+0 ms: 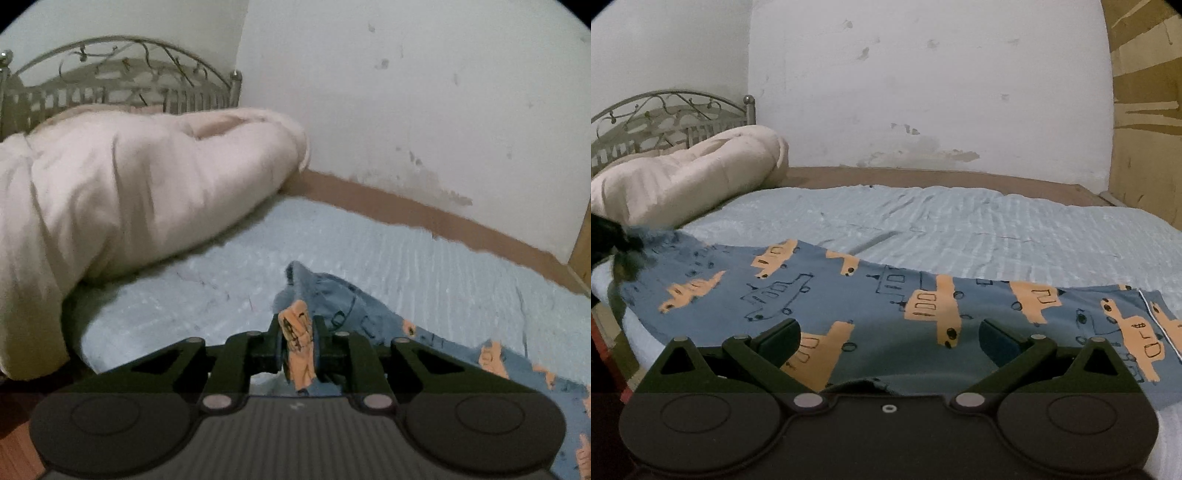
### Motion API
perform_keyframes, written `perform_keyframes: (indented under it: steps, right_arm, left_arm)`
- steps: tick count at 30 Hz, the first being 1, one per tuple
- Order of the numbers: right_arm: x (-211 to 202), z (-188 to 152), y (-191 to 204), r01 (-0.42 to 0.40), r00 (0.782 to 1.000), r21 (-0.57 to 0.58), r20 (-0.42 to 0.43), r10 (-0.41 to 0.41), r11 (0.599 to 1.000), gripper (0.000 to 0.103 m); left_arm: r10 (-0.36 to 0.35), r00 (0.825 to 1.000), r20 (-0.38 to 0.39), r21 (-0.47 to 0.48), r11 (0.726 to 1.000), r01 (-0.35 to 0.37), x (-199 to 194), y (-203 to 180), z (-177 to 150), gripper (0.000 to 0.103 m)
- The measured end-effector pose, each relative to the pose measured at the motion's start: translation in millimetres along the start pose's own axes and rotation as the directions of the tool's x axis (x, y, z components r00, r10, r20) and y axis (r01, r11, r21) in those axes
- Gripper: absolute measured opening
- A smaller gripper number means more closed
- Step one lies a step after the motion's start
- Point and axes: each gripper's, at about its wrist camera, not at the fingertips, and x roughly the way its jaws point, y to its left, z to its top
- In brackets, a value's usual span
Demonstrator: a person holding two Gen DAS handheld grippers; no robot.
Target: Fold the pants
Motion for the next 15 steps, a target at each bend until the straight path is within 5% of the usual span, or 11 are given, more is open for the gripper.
perform_keyframes:
  steps: [6,9,11,15]
  right_arm:
    - [12.5,-10.7,-4.6,0.040,0.999,-0.005,-0.030,-0.040,0.999,0.102]
    - [15.9,-17.1,-8.1,0.039,0.999,-0.006,-0.033,-0.039,0.999,0.102]
    - [14.1,-18.6,-8.3,0.041,0.999,-0.015,-0.023,-0.041,0.999,0.102]
    - [11.2,-16.9,-7.6,0.036,0.999,-0.017,-0.001,-0.037,0.999,0.102]
  left_arm:
    - [0.057,0.993,-0.108,0.050,0.997,-0.051,28.2,-4.0,-15.1,0.017]
    - [0.077,0.991,-0.110,0.052,0.996,-0.072,27.1,-7.3,-18.8,0.032]
    - [0.070,0.994,-0.085,0.073,0.995,-0.064,21.6,-13.2,-17.7,0.063]
    - [0.061,0.998,-0.014,0.154,0.986,-0.058,8.0,-35.4,-12.7,0.076]
